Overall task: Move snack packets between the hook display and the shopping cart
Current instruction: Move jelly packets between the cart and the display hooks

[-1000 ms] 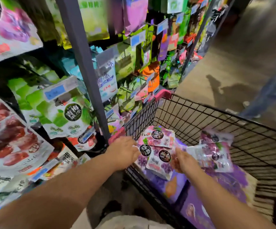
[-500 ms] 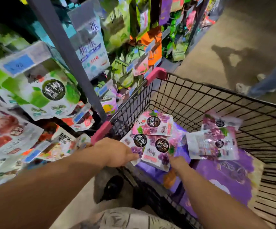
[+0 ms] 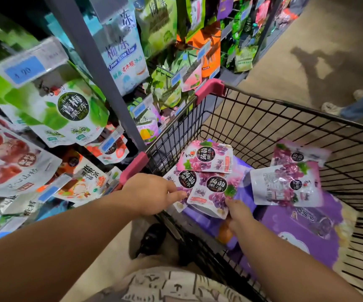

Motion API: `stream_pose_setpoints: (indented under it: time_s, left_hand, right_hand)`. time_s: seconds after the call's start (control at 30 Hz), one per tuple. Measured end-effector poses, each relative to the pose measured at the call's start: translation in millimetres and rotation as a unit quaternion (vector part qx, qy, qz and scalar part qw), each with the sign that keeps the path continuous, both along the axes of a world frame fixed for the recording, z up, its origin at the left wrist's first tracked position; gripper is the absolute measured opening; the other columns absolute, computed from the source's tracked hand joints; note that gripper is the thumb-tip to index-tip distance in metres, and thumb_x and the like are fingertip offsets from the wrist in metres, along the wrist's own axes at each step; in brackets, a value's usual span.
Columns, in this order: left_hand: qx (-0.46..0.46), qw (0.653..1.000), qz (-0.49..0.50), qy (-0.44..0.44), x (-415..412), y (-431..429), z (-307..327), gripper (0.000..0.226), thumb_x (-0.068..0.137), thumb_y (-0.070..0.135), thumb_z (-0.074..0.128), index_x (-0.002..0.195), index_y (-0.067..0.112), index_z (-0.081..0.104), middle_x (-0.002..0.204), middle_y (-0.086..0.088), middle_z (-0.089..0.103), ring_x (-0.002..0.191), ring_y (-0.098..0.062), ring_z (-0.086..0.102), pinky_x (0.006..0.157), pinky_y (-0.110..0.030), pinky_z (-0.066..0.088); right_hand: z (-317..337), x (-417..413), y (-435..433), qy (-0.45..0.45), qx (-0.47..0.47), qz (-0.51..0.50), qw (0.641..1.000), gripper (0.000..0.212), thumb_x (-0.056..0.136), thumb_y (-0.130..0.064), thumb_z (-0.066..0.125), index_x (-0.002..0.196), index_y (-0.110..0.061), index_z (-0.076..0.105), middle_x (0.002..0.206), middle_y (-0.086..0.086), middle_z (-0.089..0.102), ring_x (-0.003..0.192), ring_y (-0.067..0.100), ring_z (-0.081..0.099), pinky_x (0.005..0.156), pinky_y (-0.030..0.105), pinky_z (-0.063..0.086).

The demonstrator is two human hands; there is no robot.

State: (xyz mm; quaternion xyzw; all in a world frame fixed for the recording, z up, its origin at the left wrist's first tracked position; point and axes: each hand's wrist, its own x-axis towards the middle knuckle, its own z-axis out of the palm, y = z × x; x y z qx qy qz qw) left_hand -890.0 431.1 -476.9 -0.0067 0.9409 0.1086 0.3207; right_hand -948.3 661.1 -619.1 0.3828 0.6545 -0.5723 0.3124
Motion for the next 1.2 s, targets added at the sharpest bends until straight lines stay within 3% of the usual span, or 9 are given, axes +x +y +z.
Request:
stream_pose_setpoints:
  time_s: [0.1,0.23,0.47,0.6,0.67,0.73,0.87,1.07,1.2]
  left_hand:
    - [-0.003,1.0,0.005,-0.014,-1,1,2,0.058,0.082,0.079,0.02,0.094,0.039,0.06,0.094,0.008,0.066,0.093,-0.016,0.059,0.083,-0.036,0.05]
    - [-0.003,0.999,-0.009,-0.03,-5,1,3,0.058,0.082,0.08,0.02,0.096,0.039,0.059,0.098,0.009,0.065,0.097,-0.017,0.058,0.083,-0.036,0.049]
    - [0.0,1.0,-0.015,-0.026,-7,1,-1,0.06,0.079,0.083,0.021,0.098,0.037,0.055,0.092,0.009,0.065,0.088,-0.015,0.057,0.073,-0.033,0.046]
    - [-0.007,0.999,-0.034,-0.014,-10,3,2,0.062,0.082,0.08,0.017,0.103,0.038,0.057,0.096,0.007,0.065,0.092,-0.017,0.058,0.074,-0.034,0.046]
    - [0.002,0.999,-0.05,-0.001,-9,2,2,0.062,0.084,0.077,0.012,0.113,0.043,0.055,0.101,0.004,0.064,0.098,-0.018,0.059,0.079,-0.038,0.048]
    - [0.022,0.999,-0.042,0.025,-7,-2,2,0.091,0.07,0.086,-0.006,0.11,0.034,0.057,0.097,0.001,0.064,0.095,-0.019,0.06,0.081,-0.04,0.049]
    - [0.05,0.996,0.023,0.067,-2,-7,-6,0.131,0.043,0.091,-0.029,0.103,0.022,0.065,0.092,-0.006,0.067,0.087,-0.024,0.061,0.081,-0.04,0.049]
    - [0.076,0.984,0.097,0.129,3,-11,-14,0.114,0.063,0.083,-0.019,0.106,0.02,0.067,0.093,-0.006,0.068,0.086,-0.023,0.061,0.079,-0.038,0.048]
    - [0.07,0.975,0.123,0.17,5,-10,-17,0.117,0.061,0.088,-0.018,0.108,0.021,0.066,0.094,-0.004,0.069,0.085,-0.023,0.062,0.077,-0.039,0.049]
  right_hand:
    - [9,0,8,0.055,0.025,0.031,0.998,0.023,0.101,-0.012,0.049,0.079,-0.014,0.042,0.079,0.011,0.049,0.061,0.02,0.049,0.063,0.033,0.038]
    - [29,6,30,0.124,0.077,0.142,0.979,0.03,0.1,-0.016,0.05,0.073,-0.014,0.039,0.068,0.005,0.044,0.06,0.017,0.043,0.063,0.032,0.035]
    - [67,21,51,0.189,0.0,0.15,0.97,0.028,0.1,-0.011,0.05,0.075,-0.013,0.04,0.068,0.005,0.041,0.062,0.017,0.036,0.052,0.026,0.032]
    - [90,13,22,0.181,-0.11,0.088,0.973,0.034,0.075,-0.048,0.077,0.075,-0.022,0.056,0.075,0.013,0.047,0.064,0.023,0.038,0.059,0.037,0.033]
    - [99,6,5,0.178,-0.166,0.041,0.969,0.021,0.089,-0.034,0.066,0.082,-0.017,0.055,0.077,0.015,0.056,0.062,0.022,0.053,0.059,0.033,0.043]
    - [101,1,-11,0.167,-0.216,0.024,0.962,0.016,0.1,-0.012,0.047,0.084,-0.013,0.051,0.076,0.009,0.065,0.062,0.016,0.063,0.055,0.026,0.051]
    - [108,1,-38,0.156,-0.257,0.034,0.953,0.019,0.101,-0.008,0.043,0.084,-0.014,0.049,0.081,0.007,0.067,0.067,0.015,0.064,0.063,0.029,0.053]
    - [112,-3,-57,0.173,-0.271,0.055,0.945,0.013,0.1,-0.01,0.045,0.089,-0.012,0.052,0.084,0.007,0.071,0.073,0.017,0.066,0.065,0.031,0.055]
    - [108,-10,-56,0.178,-0.234,0.093,0.951,0.019,0.1,-0.012,0.048,0.083,-0.015,0.055,0.073,0.003,0.067,0.063,0.014,0.062,0.054,0.024,0.05]
